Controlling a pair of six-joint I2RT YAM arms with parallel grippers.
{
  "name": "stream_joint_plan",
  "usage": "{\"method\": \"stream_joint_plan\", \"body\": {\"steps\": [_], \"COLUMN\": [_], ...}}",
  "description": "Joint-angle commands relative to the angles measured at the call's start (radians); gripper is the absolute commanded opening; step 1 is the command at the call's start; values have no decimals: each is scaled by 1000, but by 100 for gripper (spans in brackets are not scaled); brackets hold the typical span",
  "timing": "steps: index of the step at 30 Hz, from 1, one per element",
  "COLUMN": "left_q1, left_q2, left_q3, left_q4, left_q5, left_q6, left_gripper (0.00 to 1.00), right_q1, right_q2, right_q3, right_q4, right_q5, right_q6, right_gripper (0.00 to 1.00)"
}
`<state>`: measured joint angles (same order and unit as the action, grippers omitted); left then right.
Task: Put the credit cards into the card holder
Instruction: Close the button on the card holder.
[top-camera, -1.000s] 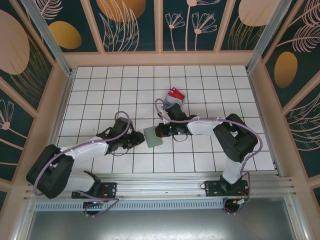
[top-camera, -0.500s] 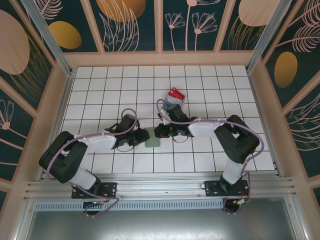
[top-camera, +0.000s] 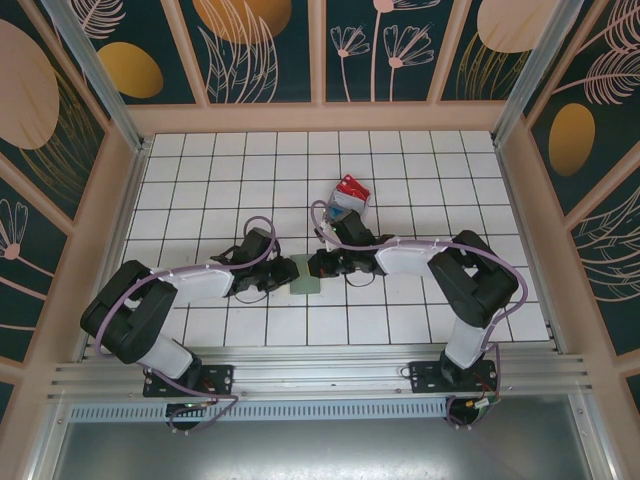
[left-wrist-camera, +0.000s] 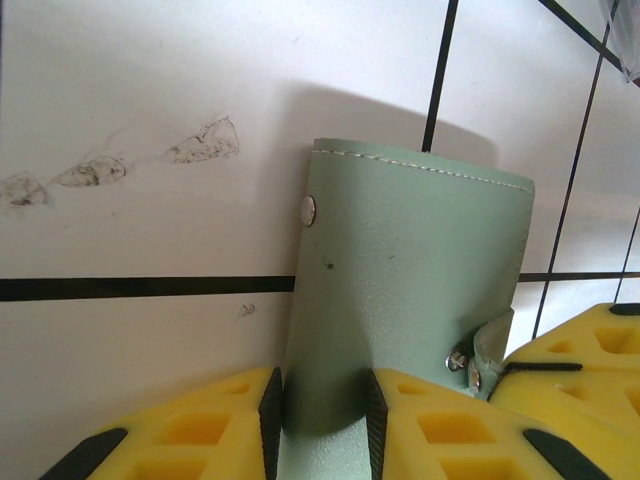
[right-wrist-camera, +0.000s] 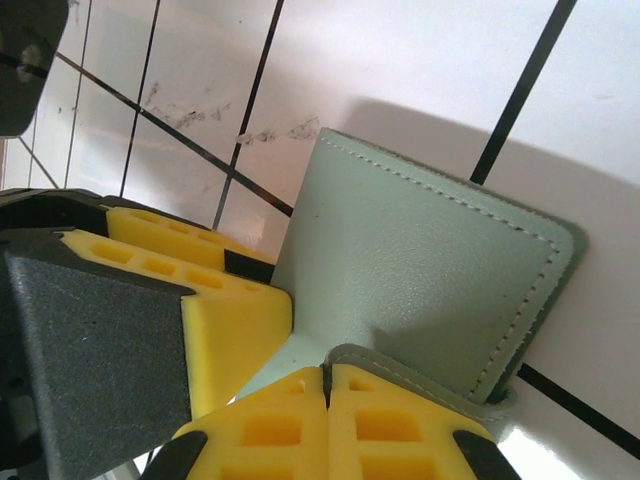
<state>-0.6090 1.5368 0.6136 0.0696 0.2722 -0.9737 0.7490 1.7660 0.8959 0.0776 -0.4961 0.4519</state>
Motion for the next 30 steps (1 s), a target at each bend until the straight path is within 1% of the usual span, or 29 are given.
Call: {"method": "stream_joint_plan", "body": {"steps": [1,12,18,23,28,30], "left_q1": [-3,-3,-3,-3,-3,-4], "left_q2": [5,2,2,6,9,13], "left_q3": [18,12,11,11,10,11], "left_q4": [-8,-5,-4,1,2,2], "left_q5": [-14,-16,-19,-16,-19,-28], "left_q6": [17,16,18,16,19,20], "left_gripper": [31,31,30,30,30,30], "right_q1": [12,36,40,82,92,89], "right_q2": [14,37,78,132,151,137], "right_q3": [16,47,84,122,109,99], "right_q4": [-25,-32,-119,-180,-199,-196], "right_q5": [43,21,107,182,203,207], "right_q6": [-22,-33,-62,-90,-84,-83], "right_gripper": [3,3,3,2,2,2]}}
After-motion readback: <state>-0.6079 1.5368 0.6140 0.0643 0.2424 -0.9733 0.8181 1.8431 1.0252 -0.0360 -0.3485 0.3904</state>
